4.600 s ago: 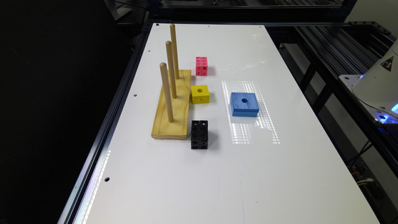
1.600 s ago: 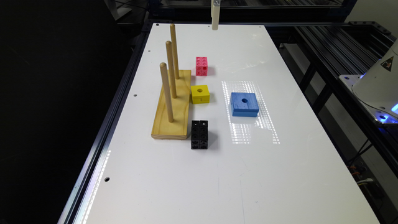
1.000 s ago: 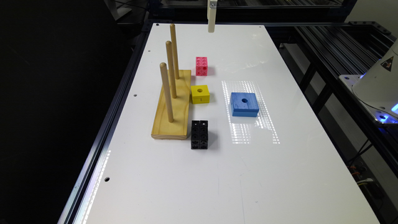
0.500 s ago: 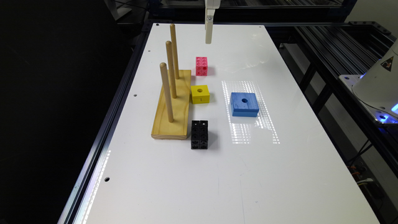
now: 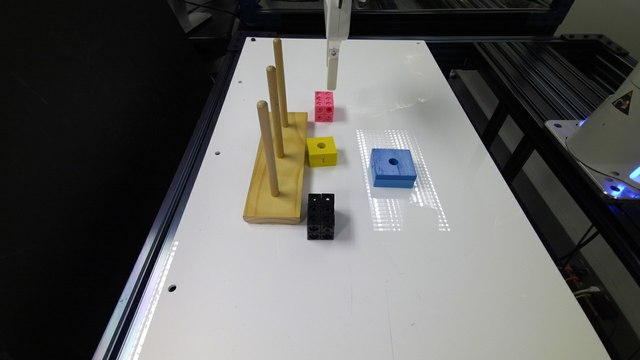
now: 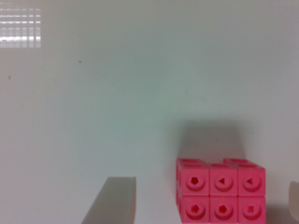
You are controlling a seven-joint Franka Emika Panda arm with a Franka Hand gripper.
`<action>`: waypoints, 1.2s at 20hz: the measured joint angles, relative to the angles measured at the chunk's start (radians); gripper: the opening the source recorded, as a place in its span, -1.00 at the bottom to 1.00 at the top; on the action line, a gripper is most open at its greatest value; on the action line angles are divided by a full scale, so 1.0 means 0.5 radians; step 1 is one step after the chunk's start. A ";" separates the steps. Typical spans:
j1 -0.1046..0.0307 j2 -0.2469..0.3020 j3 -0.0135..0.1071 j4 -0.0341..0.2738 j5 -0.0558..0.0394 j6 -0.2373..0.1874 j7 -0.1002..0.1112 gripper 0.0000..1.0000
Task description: Pick up pink block.
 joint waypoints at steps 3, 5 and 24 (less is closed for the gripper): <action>0.000 0.000 0.009 0.002 0.000 0.000 0.010 1.00; -0.001 0.003 0.009 0.001 0.000 0.000 0.010 1.00; 0.000 0.175 0.034 0.021 0.000 0.170 0.022 1.00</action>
